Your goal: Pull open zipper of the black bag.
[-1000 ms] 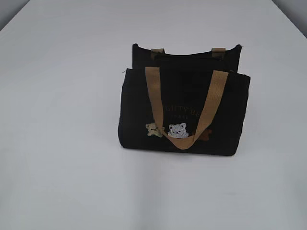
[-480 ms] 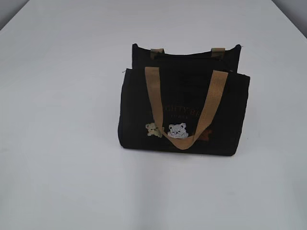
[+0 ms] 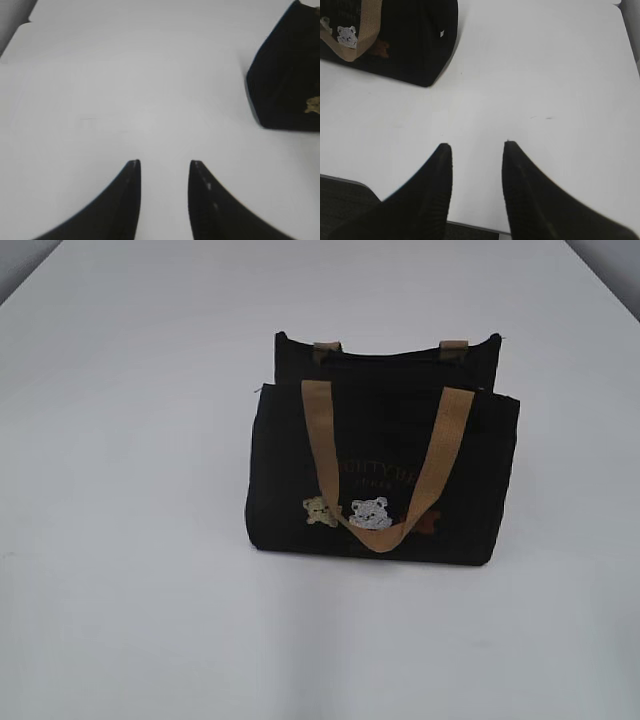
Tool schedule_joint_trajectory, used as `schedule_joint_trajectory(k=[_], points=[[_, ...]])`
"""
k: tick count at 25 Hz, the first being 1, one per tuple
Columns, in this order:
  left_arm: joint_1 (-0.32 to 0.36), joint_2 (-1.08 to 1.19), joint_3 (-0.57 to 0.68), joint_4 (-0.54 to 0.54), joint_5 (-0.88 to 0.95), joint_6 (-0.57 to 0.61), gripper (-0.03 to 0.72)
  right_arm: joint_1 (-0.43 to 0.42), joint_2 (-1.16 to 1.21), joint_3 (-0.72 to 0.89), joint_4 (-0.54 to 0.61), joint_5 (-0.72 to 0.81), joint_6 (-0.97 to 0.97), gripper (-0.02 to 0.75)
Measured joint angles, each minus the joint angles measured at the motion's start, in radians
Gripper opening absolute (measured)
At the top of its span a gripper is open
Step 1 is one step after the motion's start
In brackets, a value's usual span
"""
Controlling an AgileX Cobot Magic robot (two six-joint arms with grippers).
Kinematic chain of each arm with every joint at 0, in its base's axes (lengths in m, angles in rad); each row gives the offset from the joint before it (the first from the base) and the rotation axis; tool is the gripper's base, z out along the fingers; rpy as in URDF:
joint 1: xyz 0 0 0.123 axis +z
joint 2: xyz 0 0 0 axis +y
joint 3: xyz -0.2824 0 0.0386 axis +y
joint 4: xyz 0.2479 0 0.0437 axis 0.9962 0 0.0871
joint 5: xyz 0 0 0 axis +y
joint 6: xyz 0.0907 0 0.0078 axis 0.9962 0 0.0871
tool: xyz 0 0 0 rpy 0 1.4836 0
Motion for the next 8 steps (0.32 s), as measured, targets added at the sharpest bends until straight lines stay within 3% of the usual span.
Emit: schedule_joint_trajectory(k=[8], points=[[0.022, 0.0, 0.0, 0.001, 0.0, 0.0, 0.246, 0.0, 0.0, 0.0, 0.0, 0.0, 0.0, 0.275]])
